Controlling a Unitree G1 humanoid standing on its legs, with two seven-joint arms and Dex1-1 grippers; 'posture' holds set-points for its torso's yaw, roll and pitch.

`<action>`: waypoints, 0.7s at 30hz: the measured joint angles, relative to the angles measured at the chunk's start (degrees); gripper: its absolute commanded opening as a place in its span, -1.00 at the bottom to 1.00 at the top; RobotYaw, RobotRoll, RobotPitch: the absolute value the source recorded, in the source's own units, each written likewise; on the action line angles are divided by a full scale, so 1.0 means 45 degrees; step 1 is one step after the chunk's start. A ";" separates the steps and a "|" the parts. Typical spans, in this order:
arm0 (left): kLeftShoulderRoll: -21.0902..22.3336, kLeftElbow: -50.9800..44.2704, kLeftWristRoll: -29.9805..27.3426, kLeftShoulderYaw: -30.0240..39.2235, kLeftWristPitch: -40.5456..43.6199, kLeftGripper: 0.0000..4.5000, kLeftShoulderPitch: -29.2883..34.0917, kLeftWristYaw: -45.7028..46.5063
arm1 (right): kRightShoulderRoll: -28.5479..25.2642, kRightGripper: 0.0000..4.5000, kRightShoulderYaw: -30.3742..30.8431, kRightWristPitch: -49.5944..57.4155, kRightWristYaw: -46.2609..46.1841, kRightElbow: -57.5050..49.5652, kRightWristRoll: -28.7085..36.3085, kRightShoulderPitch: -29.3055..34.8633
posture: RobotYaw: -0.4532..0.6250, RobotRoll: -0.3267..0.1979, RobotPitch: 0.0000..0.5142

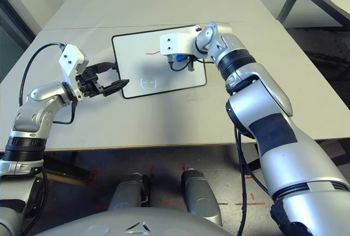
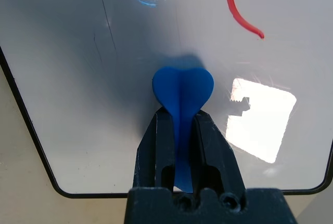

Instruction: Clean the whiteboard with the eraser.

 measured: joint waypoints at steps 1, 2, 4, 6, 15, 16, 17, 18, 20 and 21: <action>-0.0004 0.0004 0.0000 -0.0001 -0.0002 1.00 0.0000 0.0000 | 0.0013 -0.91 0.0001 0.0002 0.0013 0.0000 -0.0028 -0.0013 | -0.31 0.25 -0.72; -0.0004 0.0006 0.0000 -0.0001 -0.0003 1.00 0.0000 0.0000 | 0.0014 -0.91 0.0001 0.0008 0.0029 0.0001 -0.0048 -0.0021 | -0.31 0.25 -0.72; -0.0010 0.0010 0.0001 -0.0001 -0.0008 1.00 -0.0002 0.0000 | 0.0003 -0.91 0.0013 0.0013 0.0041 0.0002 -0.0135 -0.0024 | -0.31 0.25 -0.72; -0.0024 0.0014 0.0002 -0.0002 -0.0025 1.00 -0.0002 0.0000 | -0.0049 -0.91 0.0035 0.0000 0.0056 0.0003 -0.0261 -0.0024 | -0.32 0.25 -0.72; -0.0086 0.0022 0.0004 -0.0003 -0.0046 1.00 -0.0007 0.0000 | -0.0653 -0.91 0.0116 -0.0196 0.0360 0.0043 -0.0779 -0.0015 | -0.33 0.25 -0.73; -0.0104 0.0023 0.0004 -0.0005 -0.0046 1.00 -0.0017 0.0000 | -0.0729 -0.91 0.0123 -0.0208 0.0380 0.0052 -0.0830 -0.0005 | -0.33 0.25 -0.73; -0.0136 0.0023 0.0004 -0.0004 -0.0047 1.00 -0.0031 0.0000 | -0.0835 -0.91 0.0127 -0.0219 0.0399 0.0064 -0.0886 0.0009 | -0.33 0.25 -0.73; -0.0156 0.0023 0.0005 -0.0005 -0.0050 1.00 -0.0034 0.0000 | -0.0958 -0.91 0.0130 -0.0220 0.0421 0.0090 -0.0925 0.0019 | -0.33 0.25 -0.73; -0.0170 0.0023 0.0005 -0.0006 -0.0051 1.00 -0.0038 0.0000 | -0.1183 -0.91 0.0131 -0.0228 0.0451 0.0121 -0.1027 0.0077 | -0.33 0.25 -0.73; -0.0174 0.0025 0.0007 -0.0006 -0.0051 1.00 -0.0041 0.0000 | -0.1259 -0.91 0.0132 -0.0237 0.0458 0.0144 -0.1057 0.0110 | -0.33 0.25 -0.73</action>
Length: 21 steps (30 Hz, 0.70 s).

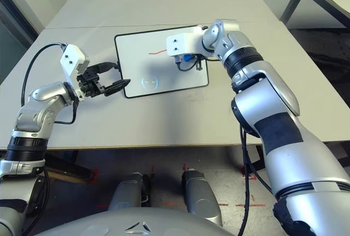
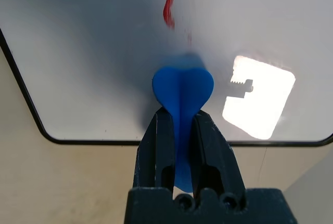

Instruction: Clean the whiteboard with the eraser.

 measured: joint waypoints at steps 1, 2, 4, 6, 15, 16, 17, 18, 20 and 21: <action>-0.0011 0.0001 0.0001 -0.0001 0.0000 1.00 -0.0008 0.0000 | -0.0058 -0.91 0.0000 -0.0018 0.0001 0.0011 -0.0027 0.0033 | -0.33 0.25 -0.73; -0.0045 0.0002 0.0002 -0.0002 -0.0001 1.00 -0.0034 0.0000 | -0.0159 -0.91 0.0023 -0.0061 -0.0004 0.0051 -0.0104 0.0074 | -0.33 0.25 -0.73; -0.0065 0.0002 0.0002 -0.0002 -0.0003 1.00 -0.0054 0.0000 | -0.0278 -0.91 0.0098 -0.0098 -0.0064 0.0174 -0.0223 0.0085 | -0.33 0.25 -0.73; -0.0068 0.0004 0.0005 -0.0002 -0.0004 1.00 -0.0057 0.0000 | -0.0331 -0.91 0.0111 -0.0110 -0.0153 0.0284 -0.0292 0.0092 | -0.34 0.25 -0.75; -0.0081 0.0003 0.0014 -0.0006 -0.0003 1.00 -0.0163 0.0000 | 0.0142 -0.91 -0.0134 0.0172 -0.0330 0.0310 -0.0260 0.0079 | -0.33 0.25 -0.75; -0.0081 0.0002 0.0014 -0.0007 -0.0003 1.00 -0.0169 0.0000 | 0.0255 -0.91 -0.0141 0.0215 -0.0330 0.0308 -0.0254 0.0054 | -0.33 0.25 -0.75; -0.0082 0.0002 0.0013 -0.0007 -0.0003 1.00 -0.0171 0.0000 | 0.0339 -0.91 -0.0150 0.0243 -0.0330 0.0304 -0.0245 0.0037 | -0.33 0.25 -0.75; -0.0081 0.0002 0.0014 -0.0007 -0.0002 1.00 -0.0171 0.0000 | 0.0430 -0.91 -0.0161 0.0278 -0.0330 0.0304 -0.0238 0.0015 | -0.33 0.25 -0.75; -0.0081 0.0000 0.0013 -0.0007 0.0002 1.00 -0.0171 0.0001 | 0.0672 -0.91 -0.0189 0.0329 -0.0329 0.0301 -0.0209 -0.0049 | -0.32 0.25 -0.75; -0.0081 -0.0002 0.0013 -0.0007 0.0006 1.00 -0.0171 0.0003 | 0.0798 -0.91 -0.0202 0.0364 -0.0329 0.0292 -0.0184 -0.0075 | -0.32 0.25 -0.75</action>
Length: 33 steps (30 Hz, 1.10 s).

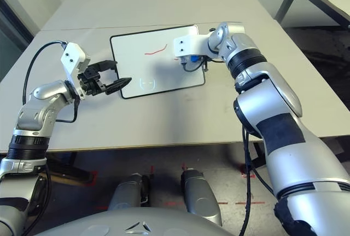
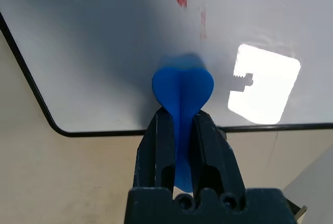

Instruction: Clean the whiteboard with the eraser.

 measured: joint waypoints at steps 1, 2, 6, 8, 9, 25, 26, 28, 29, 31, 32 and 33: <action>0.0000 -0.0001 0.0000 0.0000 0.0005 1.00 0.0000 0.0002 | 0.0110 -0.91 -0.0012 0.0043 0.0001 -0.0007 0.0060 -0.0027 | -0.32 0.25 -0.75; 0.0000 -0.0003 0.0000 0.0000 0.0007 1.00 0.0000 0.0004 | 0.0219 -0.91 -0.0023 0.0079 0.0002 -0.0025 0.0104 -0.0050 | -0.32 0.25 -0.75; 0.0000 -0.0006 0.0000 0.0000 0.0042 1.00 0.0000 0.0013 | 0.0551 -0.91 -0.0117 0.0249 0.0004 -0.0072 0.0200 -0.0127 | -0.33 0.25 -0.75; 0.0000 -0.0007 0.0000 0.0000 0.0064 1.00 0.0000 0.0017 | 0.0762 -0.91 -0.0143 0.0354 0.0004 -0.0090 0.0221 -0.0182 | -0.32 0.25 -0.75; 0.0000 -0.0007 0.0000 0.0000 0.0075 1.00 0.0001 0.0018 | 0.0868 -0.91 -0.0147 0.0374 0.0003 -0.0111 0.0228 -0.0206 | -0.32 0.25 -0.75; -0.0029 -0.0104 -0.0005 -0.0002 0.0156 1.00 0.0004 0.0156 | 0.1293 -0.91 0.0093 0.0081 -0.0016 -0.0233 0.0067 -0.0287 | -0.32 0.25 -0.76; -0.0031 -0.0104 -0.0005 -0.0002 0.0156 1.00 0.0004 0.0156 | 0.1156 -0.91 0.0132 -0.0014 -0.0016 -0.0233 0.0017 -0.0287 | -0.32 0.25 -0.76; -0.0036 -0.0103 -0.0005 -0.0002 0.0157 1.00 0.0004 0.0155 | 0.0844 -0.92 0.0167 -0.0150 -0.0003 -0.0233 -0.0055 -0.0283 | -0.32 0.25 -0.76; -0.0037 -0.0102 -0.0005 -0.0002 0.0157 1.00 0.0003 0.0155 | 0.0692 -0.92 0.0200 -0.0208 0.0021 -0.0233 -0.0093 -0.0281 | -0.32 0.25 -0.76; -0.0045 -0.0097 -0.0005 -0.0002 0.0157 1.00 0.0002 0.0154 | 0.0434 -0.92 0.0287 -0.0288 0.0072 -0.0233 -0.0173 -0.0265 | -0.34 0.25 -0.76; -0.0055 -0.0094 -0.0005 -0.0004 0.0157 1.00 -0.0001 0.0154 | 0.0300 -0.92 0.0343 -0.0336 0.0098 -0.0233 -0.0214 -0.0240 | -0.34 0.25 -0.76; -0.0071 -0.0091 -0.0004 -0.0008 0.0157 1.00 -0.0009 0.0153 | 0.0157 -0.92 0.0378 -0.0375 0.0128 -0.0233 -0.0224 -0.0205 | -0.34 0.25 -0.76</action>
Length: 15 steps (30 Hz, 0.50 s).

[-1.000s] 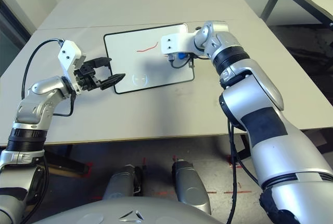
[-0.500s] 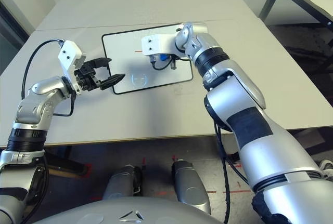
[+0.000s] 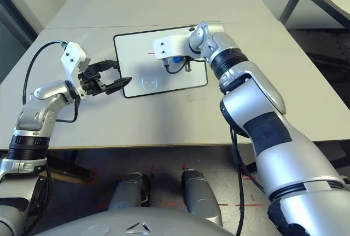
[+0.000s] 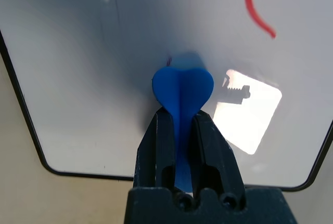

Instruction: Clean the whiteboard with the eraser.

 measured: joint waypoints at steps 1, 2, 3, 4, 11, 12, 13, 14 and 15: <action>-0.0011 0.0002 0.0000 -0.0005 0.0000 1.00 -0.0008 -0.0001 | -0.0153 -0.92 0.0034 -0.0039 0.0039 0.0004 -0.0007 0.0029 | -0.34 0.25 -0.76; -0.0018 0.0002 0.0000 -0.0007 0.0000 1.00 -0.0016 -0.0002 | -0.0297 -0.92 0.0085 -0.0071 0.0086 0.0004 -0.0022 0.0058 | -0.34 0.25 -0.76; -0.0022 0.0002 0.0000 -0.0007 0.0000 1.00 -0.0020 -0.0002 | -0.0407 -0.92 0.0112 -0.0093 0.0113 0.0005 -0.0043 0.0092 | -0.34 0.25 -0.76; -0.0023 0.0004 0.0001 -0.0007 0.0000 1.00 -0.0023 -0.0002 | -0.0498 -0.92 0.0150 -0.0131 0.0132 0.0005 -0.0073 0.0115 | -0.34 0.25 -0.76; -0.0043 0.0012 0.0002 -0.0019 -0.0001 1.00 -0.0114 -0.0003 | -0.0663 -0.92 0.0139 -0.0164 0.0342 0.0005 0.0031 0.0149 | -0.33 0.25 -0.76; -0.0042 0.0014 0.0002 -0.0019 -0.0001 1.00 -0.0115 -0.0002 | -0.0642 -0.92 0.0065 -0.0137 0.0385 0.0005 0.0096 0.0107 | -0.33 0.25 -0.76; -0.0042 0.0014 0.0002 -0.0018 -0.0001 1.00 -0.0115 -0.0002 | -0.0609 -0.92 -0.0022 -0.0104 0.0419 0.0005 0.0157 0.0047 | -0.33 0.25 -0.76; -0.0039 0.0015 0.0003 -0.0015 -0.0001 1.00 -0.0115 -0.0001 | -0.0569 -0.92 -0.0118 -0.0059 0.0476 0.0005 0.0220 -0.0051 | -0.33 0.25 -0.76; -0.0030 0.0017 0.0002 -0.0013 -0.0001 1.00 -0.0115 -0.0001 | -0.0538 -0.92 -0.0246 -0.0045 0.0530 0.0005 0.0333 -0.0179 | -0.33 0.25 -0.76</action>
